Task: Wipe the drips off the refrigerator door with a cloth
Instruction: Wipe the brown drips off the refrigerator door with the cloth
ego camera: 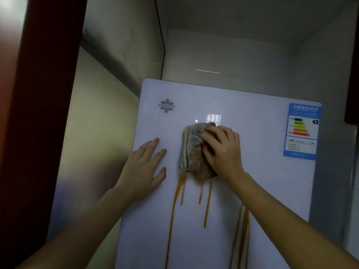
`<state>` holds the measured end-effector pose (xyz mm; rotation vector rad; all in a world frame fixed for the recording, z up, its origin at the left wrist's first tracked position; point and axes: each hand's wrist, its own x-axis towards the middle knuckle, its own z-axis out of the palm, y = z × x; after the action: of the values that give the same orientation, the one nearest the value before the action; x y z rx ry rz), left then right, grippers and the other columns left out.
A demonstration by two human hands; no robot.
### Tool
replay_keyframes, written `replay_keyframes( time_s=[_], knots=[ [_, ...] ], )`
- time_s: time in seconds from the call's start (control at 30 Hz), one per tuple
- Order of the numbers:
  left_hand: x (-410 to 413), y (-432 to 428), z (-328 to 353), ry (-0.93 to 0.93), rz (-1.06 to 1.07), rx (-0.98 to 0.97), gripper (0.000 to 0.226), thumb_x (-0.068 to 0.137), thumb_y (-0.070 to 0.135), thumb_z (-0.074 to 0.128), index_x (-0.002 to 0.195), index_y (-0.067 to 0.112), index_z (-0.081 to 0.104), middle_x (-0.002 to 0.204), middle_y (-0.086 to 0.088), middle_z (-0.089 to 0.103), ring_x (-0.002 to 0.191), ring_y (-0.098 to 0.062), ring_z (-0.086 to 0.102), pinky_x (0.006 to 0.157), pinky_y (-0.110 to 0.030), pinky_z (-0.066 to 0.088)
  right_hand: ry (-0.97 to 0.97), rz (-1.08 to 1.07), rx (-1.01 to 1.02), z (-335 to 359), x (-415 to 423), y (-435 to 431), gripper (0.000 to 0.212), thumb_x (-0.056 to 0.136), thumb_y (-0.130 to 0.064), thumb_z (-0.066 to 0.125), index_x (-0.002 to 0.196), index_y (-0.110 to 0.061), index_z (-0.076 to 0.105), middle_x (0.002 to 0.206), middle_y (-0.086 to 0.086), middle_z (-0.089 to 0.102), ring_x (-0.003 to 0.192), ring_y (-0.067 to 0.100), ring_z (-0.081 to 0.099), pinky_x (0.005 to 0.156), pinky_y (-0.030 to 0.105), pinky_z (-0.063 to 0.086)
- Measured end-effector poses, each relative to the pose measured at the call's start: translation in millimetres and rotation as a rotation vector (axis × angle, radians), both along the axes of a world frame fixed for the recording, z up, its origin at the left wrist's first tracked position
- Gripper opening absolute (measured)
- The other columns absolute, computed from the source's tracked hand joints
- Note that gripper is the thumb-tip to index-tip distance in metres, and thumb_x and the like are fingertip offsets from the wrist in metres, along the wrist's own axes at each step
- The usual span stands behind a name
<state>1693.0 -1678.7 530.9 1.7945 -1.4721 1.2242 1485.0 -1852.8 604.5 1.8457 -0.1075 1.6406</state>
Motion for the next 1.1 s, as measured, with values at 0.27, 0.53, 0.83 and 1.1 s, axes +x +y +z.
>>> replay_keyframes(
  time_s=[0.27, 0.53, 0.83, 1.1],
  knots=[
    [4, -2, -2, -0.034, 0.0, -0.011, 0.058, 0.09, 0.047, 0.044, 0.139, 0.016, 0.055, 0.156, -0.015, 0.039, 0.138, -0.034, 0.043, 0.107, -0.046, 0.045, 0.118, -0.046, 0.142, -21, 7, 6, 0.071, 0.073, -0.059, 0.076, 0.131, -0.02, 0.065, 0.135, 0.012, 0.058, 0.125, 0.034, 0.052, 0.102, 0.044, 0.041],
    [6, -3, -6, -0.046, 0.017, -0.024, 0.06, 0.095, 0.048, 0.039, 0.145, 0.016, 0.05, 0.16, -0.013, 0.034, 0.143, -0.031, 0.037, 0.111, -0.045, 0.041, 0.238, -0.09, -0.056, 11, -18, -17, 0.06, 0.082, -0.053, 0.074, 0.13, -0.017, 0.067, 0.132, 0.014, 0.061, 0.119, 0.033, 0.055, 0.095, 0.043, 0.042],
    [7, -8, -9, -0.055, 0.021, -0.035, 0.061, 0.096, 0.047, 0.038, 0.146, 0.015, 0.048, 0.161, -0.014, 0.032, 0.145, -0.033, 0.036, 0.112, -0.046, 0.039, 0.255, -0.073, 0.001, -12, -23, -17, 0.064, 0.082, -0.052, 0.075, 0.134, -0.017, 0.064, 0.136, 0.015, 0.059, 0.123, 0.034, 0.054, 0.099, 0.045, 0.044],
    [11, -15, -15, -0.102, 0.048, -0.064, 0.061, 0.097, 0.045, 0.04, 0.149, 0.014, 0.044, 0.162, -0.016, 0.03, 0.147, -0.034, 0.034, 0.112, -0.047, 0.039, 0.09, -0.027, 0.11, 11, -13, -9, 0.064, 0.081, -0.049, 0.076, 0.135, -0.018, 0.062, 0.136, 0.014, 0.056, 0.124, 0.031, 0.049, 0.099, 0.041, 0.039]
  ],
)
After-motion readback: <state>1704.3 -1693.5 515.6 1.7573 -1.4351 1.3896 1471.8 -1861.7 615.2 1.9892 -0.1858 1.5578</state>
